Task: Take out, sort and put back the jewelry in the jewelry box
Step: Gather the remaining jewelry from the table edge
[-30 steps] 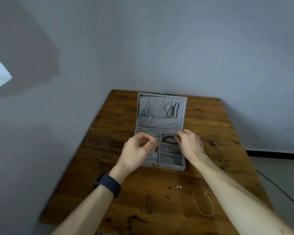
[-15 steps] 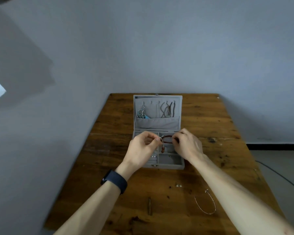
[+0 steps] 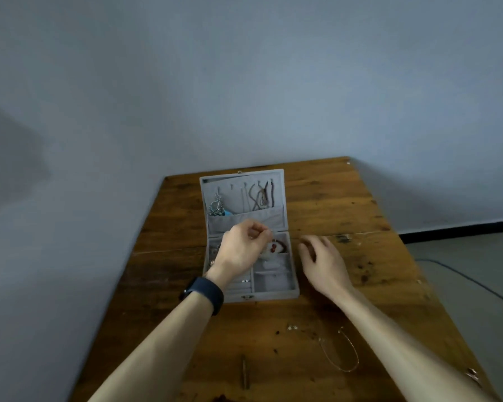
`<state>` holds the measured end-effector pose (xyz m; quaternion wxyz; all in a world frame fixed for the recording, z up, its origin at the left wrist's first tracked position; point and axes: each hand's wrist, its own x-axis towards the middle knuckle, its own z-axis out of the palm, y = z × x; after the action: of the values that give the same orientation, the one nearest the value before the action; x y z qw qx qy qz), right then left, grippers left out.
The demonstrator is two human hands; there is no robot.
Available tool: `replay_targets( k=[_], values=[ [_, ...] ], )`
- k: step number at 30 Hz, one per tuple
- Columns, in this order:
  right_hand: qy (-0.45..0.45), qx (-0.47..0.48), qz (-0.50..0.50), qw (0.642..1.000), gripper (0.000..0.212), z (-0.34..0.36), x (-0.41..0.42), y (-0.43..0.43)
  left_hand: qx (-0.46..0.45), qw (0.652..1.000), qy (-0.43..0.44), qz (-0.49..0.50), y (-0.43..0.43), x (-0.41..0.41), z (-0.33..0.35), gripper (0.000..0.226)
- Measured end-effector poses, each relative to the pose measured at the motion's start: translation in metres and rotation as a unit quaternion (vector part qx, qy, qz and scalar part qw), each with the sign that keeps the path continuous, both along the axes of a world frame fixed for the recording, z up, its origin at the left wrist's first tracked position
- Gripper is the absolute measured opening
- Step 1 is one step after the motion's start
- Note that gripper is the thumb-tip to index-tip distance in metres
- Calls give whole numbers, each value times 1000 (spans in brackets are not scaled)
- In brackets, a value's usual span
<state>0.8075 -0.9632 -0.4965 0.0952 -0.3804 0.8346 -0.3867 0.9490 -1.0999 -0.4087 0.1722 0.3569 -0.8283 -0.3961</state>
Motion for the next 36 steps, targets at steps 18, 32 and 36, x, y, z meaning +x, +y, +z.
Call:
replay_targets(
  k=[18, 32, 36],
  values=[
    [163, 106, 25, 981, 40, -27, 2, 21, -210, 948, -238, 1, -16, -45, -22, 20],
    [128, 212, 57, 967, 60, -24, 1, 25, -353, 882, -297, -100, -15, -41, -36, 31],
    [124, 217, 53, 967, 60, -23, 2, 25, -386, 858, -317, -115, -15, -40, -41, 40]
  ],
)
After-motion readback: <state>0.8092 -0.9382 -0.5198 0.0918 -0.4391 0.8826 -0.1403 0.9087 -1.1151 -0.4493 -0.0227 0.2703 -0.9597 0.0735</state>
